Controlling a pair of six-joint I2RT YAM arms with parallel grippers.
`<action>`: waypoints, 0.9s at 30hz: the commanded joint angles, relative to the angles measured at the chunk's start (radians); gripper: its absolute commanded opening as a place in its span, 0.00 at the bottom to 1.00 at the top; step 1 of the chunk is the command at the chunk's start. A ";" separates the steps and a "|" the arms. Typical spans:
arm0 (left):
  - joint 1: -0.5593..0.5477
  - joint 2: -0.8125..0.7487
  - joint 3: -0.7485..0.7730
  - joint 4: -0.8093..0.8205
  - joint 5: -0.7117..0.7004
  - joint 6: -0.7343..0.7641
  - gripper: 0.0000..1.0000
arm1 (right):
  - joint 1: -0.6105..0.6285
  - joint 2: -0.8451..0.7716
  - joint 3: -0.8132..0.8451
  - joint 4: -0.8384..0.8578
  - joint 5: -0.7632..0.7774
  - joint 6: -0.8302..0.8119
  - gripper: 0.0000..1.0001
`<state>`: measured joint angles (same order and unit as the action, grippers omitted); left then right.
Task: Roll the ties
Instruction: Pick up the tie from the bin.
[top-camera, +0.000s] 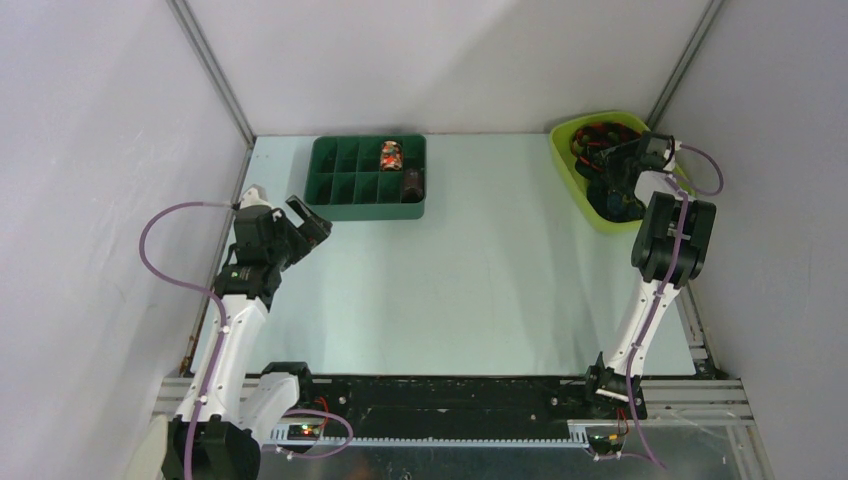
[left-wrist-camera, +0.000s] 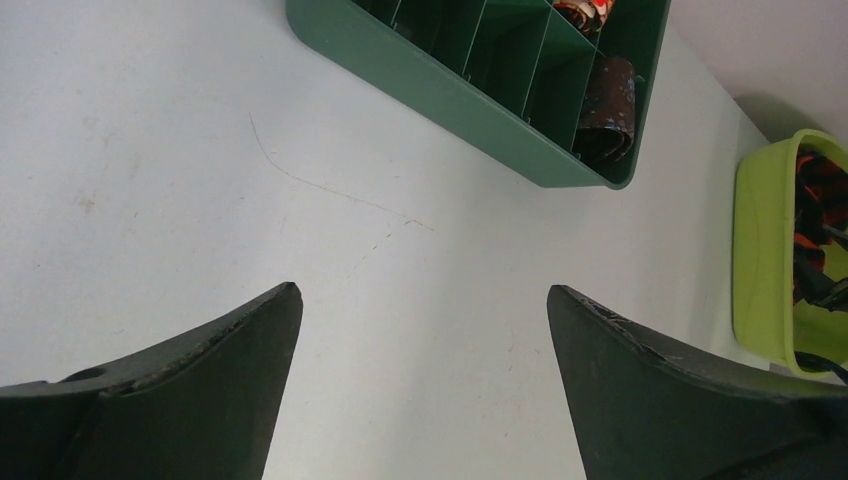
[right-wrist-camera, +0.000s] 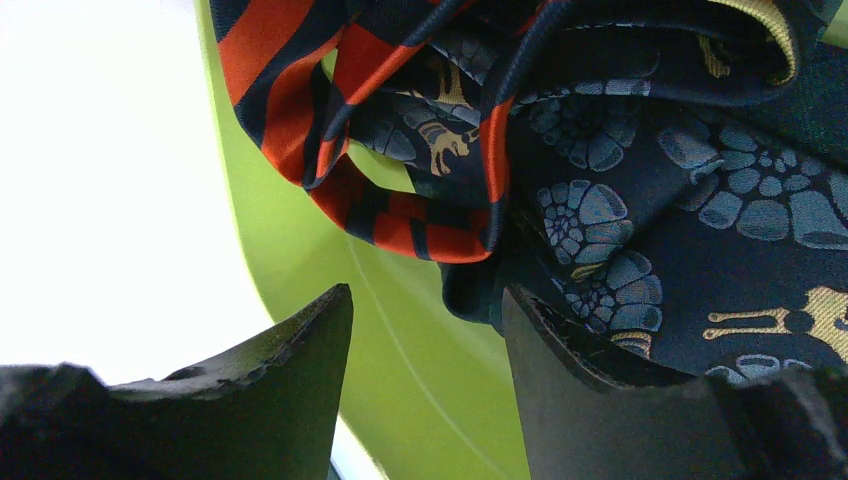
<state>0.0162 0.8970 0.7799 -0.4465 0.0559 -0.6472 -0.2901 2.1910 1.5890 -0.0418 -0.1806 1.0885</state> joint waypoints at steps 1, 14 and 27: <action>0.009 0.003 -0.006 0.031 0.015 -0.009 1.00 | -0.004 -0.041 0.003 0.029 0.001 0.002 0.60; 0.009 0.018 -0.001 0.036 0.015 -0.006 1.00 | -0.007 0.103 0.175 -0.032 0.025 0.008 0.60; 0.008 0.023 -0.001 0.033 0.014 -0.006 1.00 | -0.003 0.174 0.256 -0.077 0.003 -0.001 0.57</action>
<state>0.0162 0.9188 0.7799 -0.4343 0.0570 -0.6479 -0.2920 2.3714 1.8240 -0.1051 -0.1802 1.0924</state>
